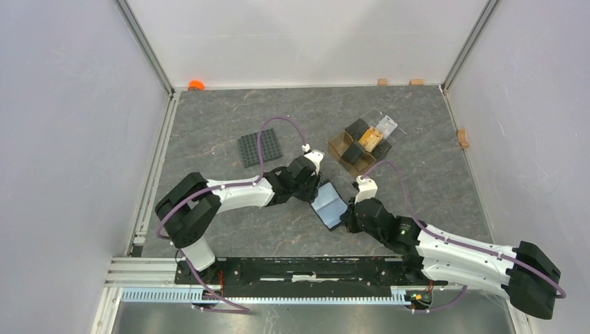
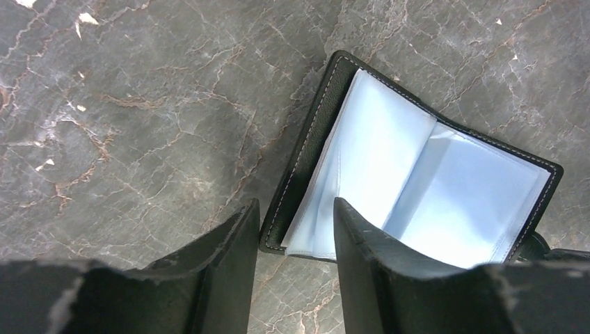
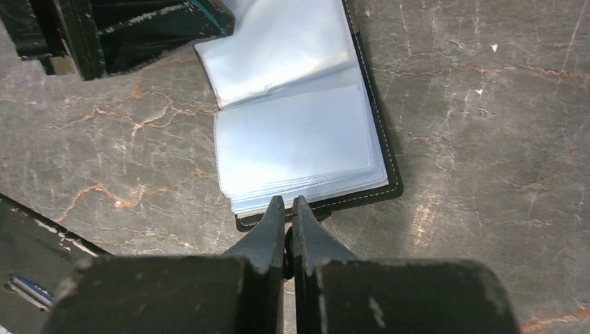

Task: Put the credit cards into the card holder
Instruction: Open the card holder at the center of the board.

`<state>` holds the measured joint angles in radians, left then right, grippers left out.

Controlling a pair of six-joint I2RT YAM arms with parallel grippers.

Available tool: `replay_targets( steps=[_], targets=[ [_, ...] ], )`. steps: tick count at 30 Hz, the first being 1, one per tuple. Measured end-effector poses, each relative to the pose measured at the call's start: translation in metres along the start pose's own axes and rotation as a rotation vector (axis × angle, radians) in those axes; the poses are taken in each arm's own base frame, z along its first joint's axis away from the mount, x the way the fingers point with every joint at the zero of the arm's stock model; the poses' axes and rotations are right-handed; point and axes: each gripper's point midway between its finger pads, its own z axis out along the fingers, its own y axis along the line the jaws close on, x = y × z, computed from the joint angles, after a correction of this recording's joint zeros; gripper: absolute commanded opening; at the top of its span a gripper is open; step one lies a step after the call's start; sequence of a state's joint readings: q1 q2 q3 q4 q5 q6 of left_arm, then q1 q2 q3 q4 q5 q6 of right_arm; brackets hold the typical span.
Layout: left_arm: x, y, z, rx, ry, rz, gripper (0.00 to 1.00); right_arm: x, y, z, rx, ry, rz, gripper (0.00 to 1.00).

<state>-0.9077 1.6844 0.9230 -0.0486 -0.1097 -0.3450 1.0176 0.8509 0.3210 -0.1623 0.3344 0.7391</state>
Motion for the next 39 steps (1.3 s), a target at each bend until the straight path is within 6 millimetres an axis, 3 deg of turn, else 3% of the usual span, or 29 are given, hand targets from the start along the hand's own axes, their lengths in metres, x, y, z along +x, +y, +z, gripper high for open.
replay_targets(
  steps=[6,9,13,21,24,27,30,35,39],
  targets=[
    [-0.001,-0.004,0.003,0.026,-0.007,-0.006,0.21,0.007,-0.011,0.001,0.047,0.023,-0.026,0.00],
    [0.005,-0.004,0.003,0.037,-0.003,-0.011,0.18,0.009,-0.017,0.002,0.072,0.030,-0.055,0.00],
    [0.028,0.000,-0.003,0.049,0.028,-0.034,0.18,0.009,-0.026,0.005,0.103,0.037,-0.100,0.00],
    [0.064,-0.004,-0.034,0.112,0.042,-0.129,0.20,-0.010,-0.037,0.017,0.126,0.012,-0.163,0.03],
    [0.070,-0.007,-0.048,0.135,0.027,-0.169,0.30,-0.020,-0.036,0.024,0.115,0.004,-0.187,0.18],
    [0.073,-0.007,-0.064,0.155,0.001,-0.213,0.45,-0.033,-0.032,0.027,0.102,-0.008,-0.205,0.42],
    [0.070,-0.007,-0.080,0.170,-0.028,-0.243,0.63,-0.045,-0.027,0.026,0.090,-0.028,-0.221,0.59],
    [0.050,-0.008,-0.111,0.185,-0.086,-0.268,0.87,-0.060,-0.023,0.011,0.080,-0.066,-0.227,0.77],
    [0.033,-0.010,-0.126,0.167,-0.079,-0.269,0.97,-0.076,-0.025,-0.005,0.109,-0.091,-0.224,0.85]
  ],
)
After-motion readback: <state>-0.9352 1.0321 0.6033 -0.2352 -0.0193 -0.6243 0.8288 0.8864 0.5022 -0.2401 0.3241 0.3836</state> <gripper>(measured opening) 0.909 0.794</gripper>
